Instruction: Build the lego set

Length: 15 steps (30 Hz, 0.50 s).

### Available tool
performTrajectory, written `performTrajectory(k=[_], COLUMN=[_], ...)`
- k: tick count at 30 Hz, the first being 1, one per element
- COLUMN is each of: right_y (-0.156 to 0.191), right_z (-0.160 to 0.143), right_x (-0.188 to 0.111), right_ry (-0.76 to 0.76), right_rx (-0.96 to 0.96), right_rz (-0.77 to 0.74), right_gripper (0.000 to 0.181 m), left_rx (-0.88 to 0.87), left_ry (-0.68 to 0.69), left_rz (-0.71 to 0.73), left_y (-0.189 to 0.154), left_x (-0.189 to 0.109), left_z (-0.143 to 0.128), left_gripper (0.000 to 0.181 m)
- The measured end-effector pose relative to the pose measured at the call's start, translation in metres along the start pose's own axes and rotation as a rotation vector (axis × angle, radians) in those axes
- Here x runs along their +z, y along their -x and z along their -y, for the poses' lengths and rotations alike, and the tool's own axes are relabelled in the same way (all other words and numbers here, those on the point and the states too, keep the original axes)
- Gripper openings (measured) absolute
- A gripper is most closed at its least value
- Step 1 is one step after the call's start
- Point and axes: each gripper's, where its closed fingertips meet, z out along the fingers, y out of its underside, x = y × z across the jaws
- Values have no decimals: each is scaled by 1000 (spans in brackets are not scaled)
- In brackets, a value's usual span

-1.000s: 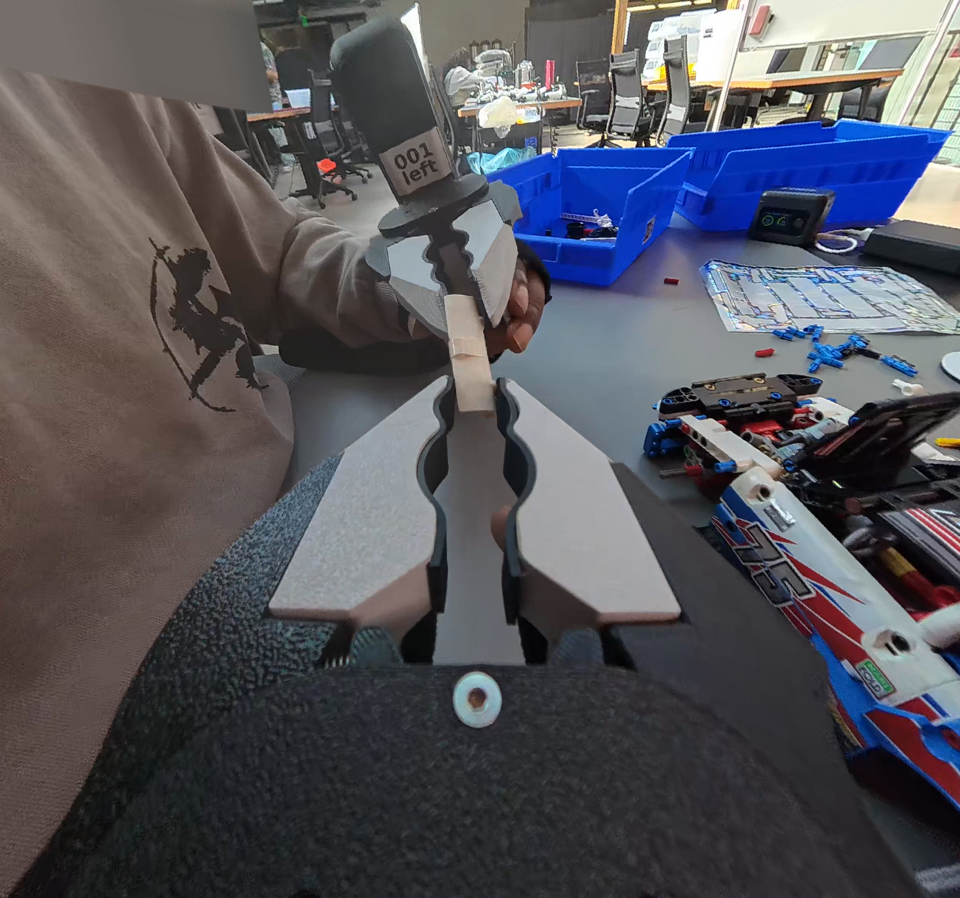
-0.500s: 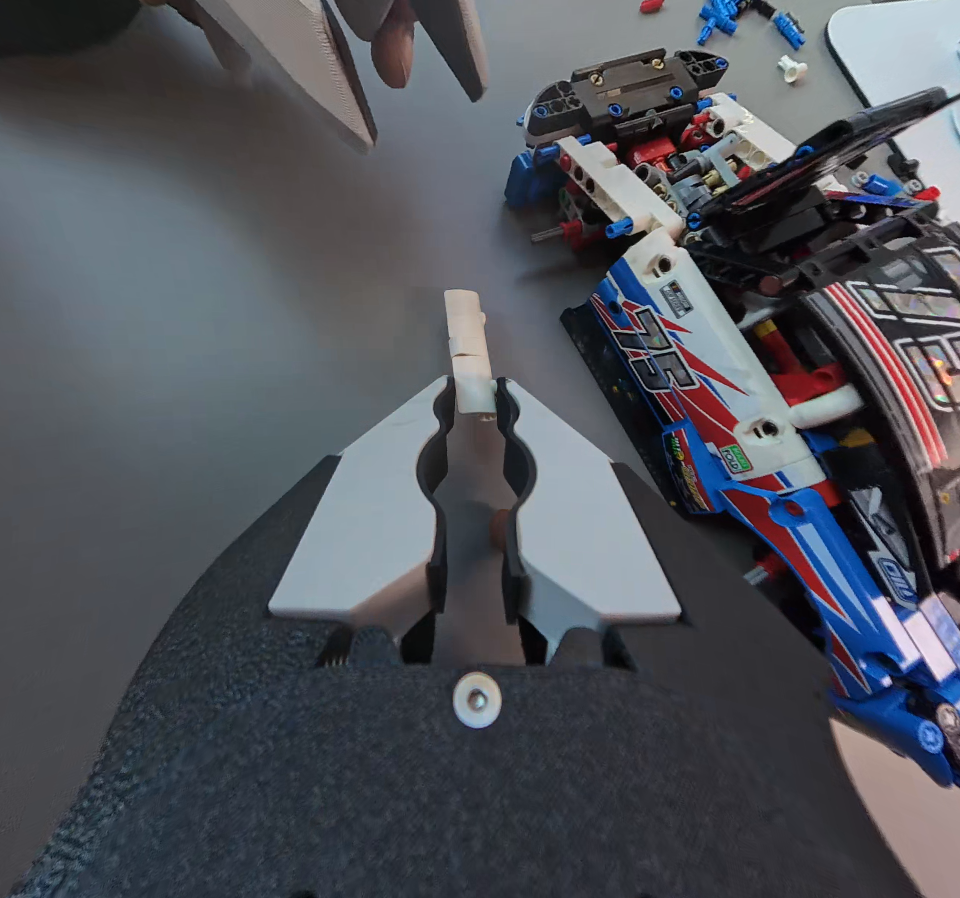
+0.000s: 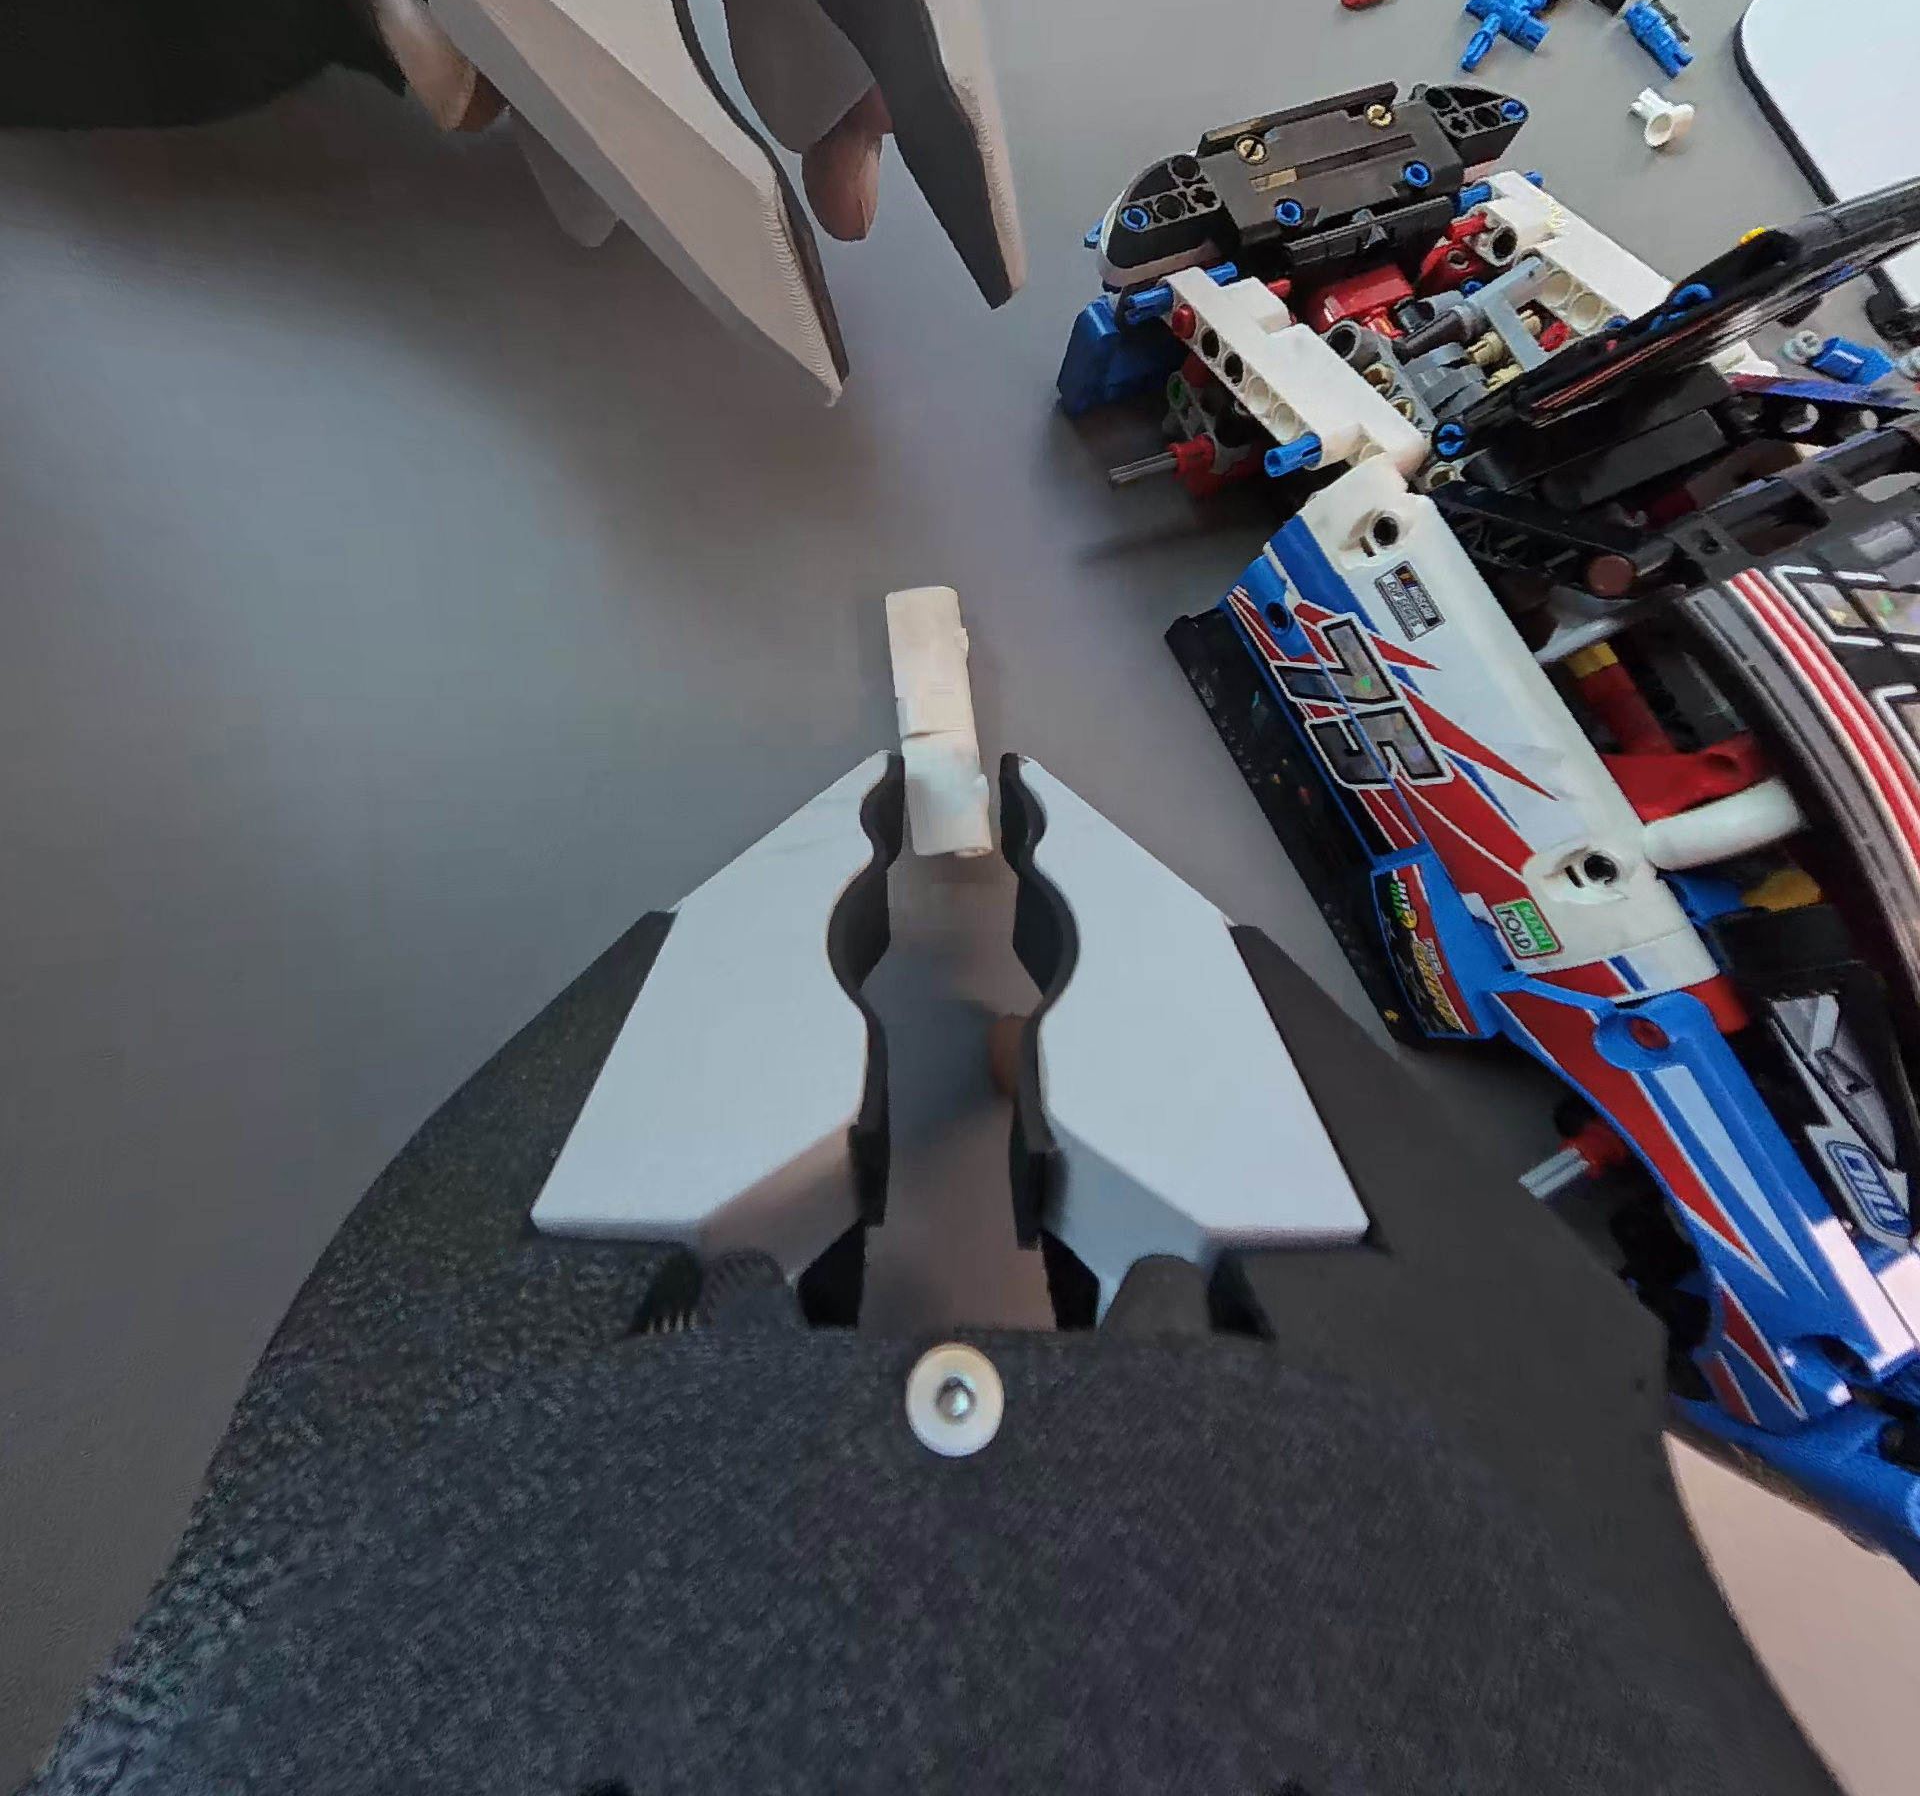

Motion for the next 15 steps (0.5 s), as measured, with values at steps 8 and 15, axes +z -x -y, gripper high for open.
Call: performTrajectory(k=[8, 15], right_y=[6, 67], right_z=[-11, 29], right_x=[-6, -27], right_ry=[95, -147], right_rx=[36, 152], right_rz=[34, 471], right_gripper=[22, 20], left_rx=[21, 14], left_ry=[108, 130], left_rz=[-75, -57], left_y=[-15, -9], left_x=[7, 3], left_z=[-18, -20], left_gripper=[22, 19])
